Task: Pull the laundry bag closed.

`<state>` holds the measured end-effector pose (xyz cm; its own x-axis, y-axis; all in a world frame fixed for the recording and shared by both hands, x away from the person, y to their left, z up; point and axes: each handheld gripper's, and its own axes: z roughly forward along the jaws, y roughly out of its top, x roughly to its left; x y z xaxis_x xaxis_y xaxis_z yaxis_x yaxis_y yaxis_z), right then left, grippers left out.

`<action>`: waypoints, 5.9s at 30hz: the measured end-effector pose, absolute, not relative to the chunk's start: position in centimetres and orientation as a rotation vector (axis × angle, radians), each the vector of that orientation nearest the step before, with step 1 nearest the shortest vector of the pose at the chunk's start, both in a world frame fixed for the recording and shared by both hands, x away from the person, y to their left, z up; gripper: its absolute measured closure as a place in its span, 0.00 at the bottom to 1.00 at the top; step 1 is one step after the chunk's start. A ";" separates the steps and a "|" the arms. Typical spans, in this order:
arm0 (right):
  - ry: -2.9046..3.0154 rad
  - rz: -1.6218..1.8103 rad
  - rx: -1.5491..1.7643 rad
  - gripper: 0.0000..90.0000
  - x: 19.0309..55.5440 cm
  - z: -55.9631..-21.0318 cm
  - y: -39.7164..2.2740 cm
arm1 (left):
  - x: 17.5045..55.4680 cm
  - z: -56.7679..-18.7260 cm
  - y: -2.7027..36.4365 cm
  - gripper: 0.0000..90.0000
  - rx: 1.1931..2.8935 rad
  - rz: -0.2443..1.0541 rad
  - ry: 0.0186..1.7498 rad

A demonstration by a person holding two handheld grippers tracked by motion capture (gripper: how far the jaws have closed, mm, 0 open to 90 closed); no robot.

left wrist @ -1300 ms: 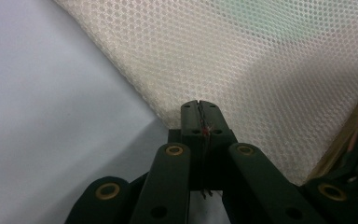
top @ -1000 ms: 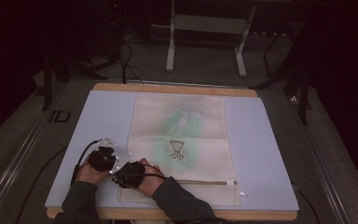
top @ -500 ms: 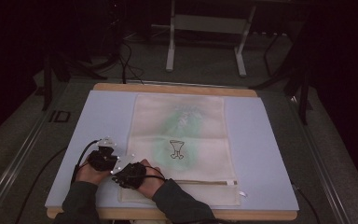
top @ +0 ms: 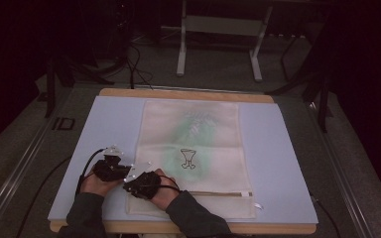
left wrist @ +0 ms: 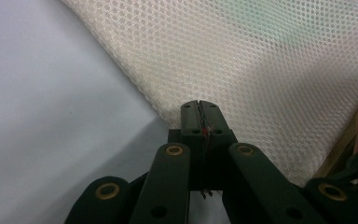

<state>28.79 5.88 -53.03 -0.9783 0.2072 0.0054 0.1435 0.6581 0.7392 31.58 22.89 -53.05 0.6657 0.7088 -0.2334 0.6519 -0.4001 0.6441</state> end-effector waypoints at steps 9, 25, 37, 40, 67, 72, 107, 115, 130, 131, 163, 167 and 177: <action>2.802 1.198 0.277 0.92 29.1 -53.1 6.4 | 31.6 -53.1 22.9 1.00 2.144 0.096 1.049; 2.792 1.127 0.250 0.90 28.6 -53.4 7.6 | 31.7 -53.1 23.0 0.99 2.137 0.082 1.055; 2.717 1.188 0.243 0.90 28.0 -52.5 6.5 | 31.7 -53.2 23.1 0.98 2.124 0.065 1.059; 2.696 1.187 0.247 0.94 27.8 -52.4 6.0 | 31.7 -53.2 23.2 0.98 2.121 0.059 1.060; 2.766 1.183 0.281 0.90 28.4 -53.0 7.5 | 31.8 -53.2 23.3 0.96 2.100 0.023 1.059; 2.739 1.204 0.249 0.91 28.1 -52.5 7.0 | 31.8 -53.2 23.4 0.95 2.099 0.022 1.058; 2.915 1.119 0.330 0.91 29.3 -52.9 4.4 | 31.7 -53.1 23.2 0.94 2.115 0.037 1.049; 2.891 1.134 0.318 0.91 29.0 -53.1 4.2 | 31.2 -53.0 22.7 0.97 2.156 0.014 1.010; 2.865 1.156 0.312 0.91 28.8 -53.3 4.0 | 28.9 -52.7 22.0 1.00 2.227 0.049 1.036; 2.862 1.152 0.310 0.91 28.8 -53.3 4.0 | 28.8 -52.6 22.0 1.00 2.230 0.051 1.043; 2.855 0.956 0.149 0.91 28.1 -52.2 3.0 | 28.5 -52.5 22.0 1.00 2.256 0.047 1.031; 2.847 0.920 0.120 0.91 27.9 -52.0 3.0 | 28.4 -52.5 22.0 1.00 2.260 0.054 1.029; 2.852 0.867 0.108 0.91 27.6 -51.7 2.2 | 28.3 -52.5 21.9 1.00 2.259 0.069 1.030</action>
